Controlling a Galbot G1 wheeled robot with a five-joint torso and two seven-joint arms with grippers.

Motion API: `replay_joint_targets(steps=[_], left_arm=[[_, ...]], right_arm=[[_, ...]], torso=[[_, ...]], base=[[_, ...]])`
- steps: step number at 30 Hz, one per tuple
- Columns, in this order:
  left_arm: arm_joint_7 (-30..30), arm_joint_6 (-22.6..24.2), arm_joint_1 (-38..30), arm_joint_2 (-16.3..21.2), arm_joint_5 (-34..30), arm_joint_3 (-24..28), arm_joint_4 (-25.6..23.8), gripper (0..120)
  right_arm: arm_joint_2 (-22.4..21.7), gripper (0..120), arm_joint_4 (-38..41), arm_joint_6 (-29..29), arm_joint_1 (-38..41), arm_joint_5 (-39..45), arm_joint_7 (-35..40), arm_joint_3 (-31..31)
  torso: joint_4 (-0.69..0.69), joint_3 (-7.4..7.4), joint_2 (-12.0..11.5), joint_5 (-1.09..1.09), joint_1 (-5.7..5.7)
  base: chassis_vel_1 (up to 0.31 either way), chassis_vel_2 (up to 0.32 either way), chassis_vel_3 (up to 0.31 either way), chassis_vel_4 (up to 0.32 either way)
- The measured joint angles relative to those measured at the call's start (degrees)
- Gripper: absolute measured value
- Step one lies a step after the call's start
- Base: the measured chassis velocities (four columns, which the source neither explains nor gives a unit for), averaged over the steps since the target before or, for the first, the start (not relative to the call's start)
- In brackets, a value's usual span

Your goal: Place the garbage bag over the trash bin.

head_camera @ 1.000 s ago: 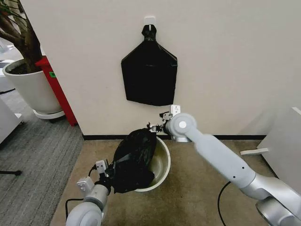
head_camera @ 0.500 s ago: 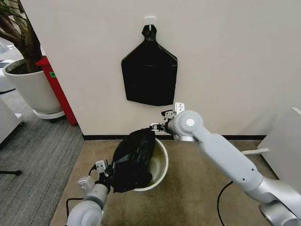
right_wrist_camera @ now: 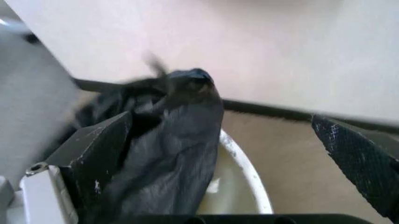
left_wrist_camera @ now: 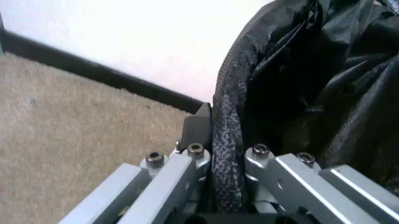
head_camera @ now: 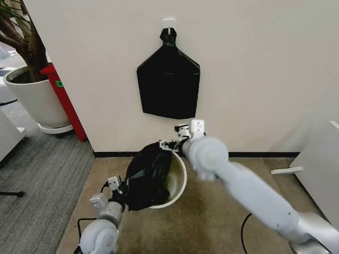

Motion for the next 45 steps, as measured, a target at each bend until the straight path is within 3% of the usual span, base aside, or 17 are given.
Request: replay_joint_targets(steps=[2, 6, 18, 31, 45], left_arm=[[-0.2, -0.47, -0.19, -0.24, 3.86, 0.04, 0.42, 4], [-0.45, -1.31, -0.24, -0.61, 8.07, 0.04, 0.88, 4], [-0.38, -2.09, -0.92, -0.48, 10.78, 0.1, 1.96, 4], [-0.07, -3.6, -1.7, -0.49, 16.35, 0.15, 3.13, 4], [-0.62, -3.9, -1.26, -0.38, 17.17, -0.67, 3.13, 4]], right_arm=[[0.16, 100, -1.19, -0.89, 0.11, -7.51, 0.35, -5.63], [2.37, 100, -3.99, -1.44, 1.44, -9.68, 2.17, -9.69], [7.36, 100, -11.06, -1.52, 5.64, -10.82, 3.32, -14.09], [4.73, 100, -13.86, -1.55, 6.05, -11.46, 3.34, -15.97], [0.21, 100, -12.05, -1.55, 4.08, -11.62, 2.71, -13.15]], torso=[[0.01, 0.0, 0.0, 0.01, 0.0], [0.02, 0.0, 0.0, 0.0, 0.0], [0.02, 0.01, 0.0, 0.0, 0.0], [0.01, 0.01, 0.0, 0.01, 0.0], [0.01, 0.01, 0.0, 0.02, 0.0]], base=[[0.0, 0.0, 0.0, 0.0], [0.0, 0.0, 0.0, 0.0], [0.0, 0.0, 0.0, 0.0], [0.0, 0.0, 0.0, 0.0], [0.0, 0.0, 0.0, 0.0]])
